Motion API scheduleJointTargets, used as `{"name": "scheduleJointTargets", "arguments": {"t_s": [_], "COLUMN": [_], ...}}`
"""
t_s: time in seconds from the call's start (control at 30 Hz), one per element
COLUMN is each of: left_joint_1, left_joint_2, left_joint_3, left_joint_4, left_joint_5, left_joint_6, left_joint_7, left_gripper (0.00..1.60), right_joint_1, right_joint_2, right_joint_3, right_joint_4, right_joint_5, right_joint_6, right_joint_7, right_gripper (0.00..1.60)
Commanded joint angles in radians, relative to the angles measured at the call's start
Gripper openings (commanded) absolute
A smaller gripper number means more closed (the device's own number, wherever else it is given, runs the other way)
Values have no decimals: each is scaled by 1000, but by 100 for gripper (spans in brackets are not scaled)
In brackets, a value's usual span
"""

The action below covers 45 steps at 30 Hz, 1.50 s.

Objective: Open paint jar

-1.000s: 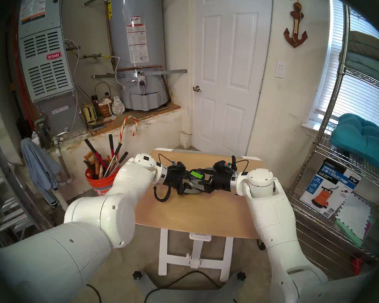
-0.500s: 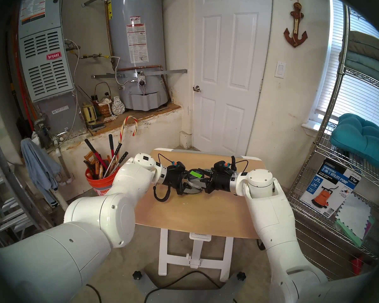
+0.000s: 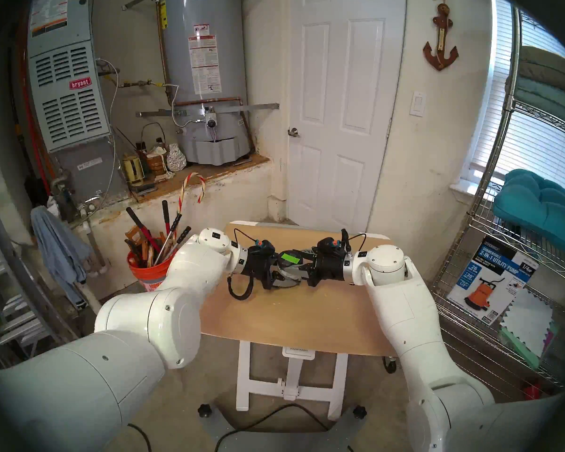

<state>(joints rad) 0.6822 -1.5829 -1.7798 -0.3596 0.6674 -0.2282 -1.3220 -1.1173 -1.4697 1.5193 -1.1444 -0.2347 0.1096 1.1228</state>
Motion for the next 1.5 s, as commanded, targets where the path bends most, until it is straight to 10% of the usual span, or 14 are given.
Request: {"name": "scheduleJointTargets", "arguments": {"t_s": [0.0,0.5,1.47], "left_joint_1": [-29,-29,-29], "left_joint_2": [-9,-10,-12], "left_joint_3": [0,-6,-20], "left_joint_4": [-11,-11,-12], "left_joint_5": [-6,-1,10], "left_joint_6": [-4,-5,-8], "left_joint_7": [-19,-21,-29], "left_gripper": [0,0,0], "right_joint_1": [116,270,497], "right_joint_2": [25,34,-9], "right_joint_3": [-8,-40,-102], "right_joint_4": [123,349,670], "right_joint_5": [4,53,12], "right_joint_6": [-51,-221,-440], "right_joint_7": [47,263,359], "right_gripper": [0,0,0]}}
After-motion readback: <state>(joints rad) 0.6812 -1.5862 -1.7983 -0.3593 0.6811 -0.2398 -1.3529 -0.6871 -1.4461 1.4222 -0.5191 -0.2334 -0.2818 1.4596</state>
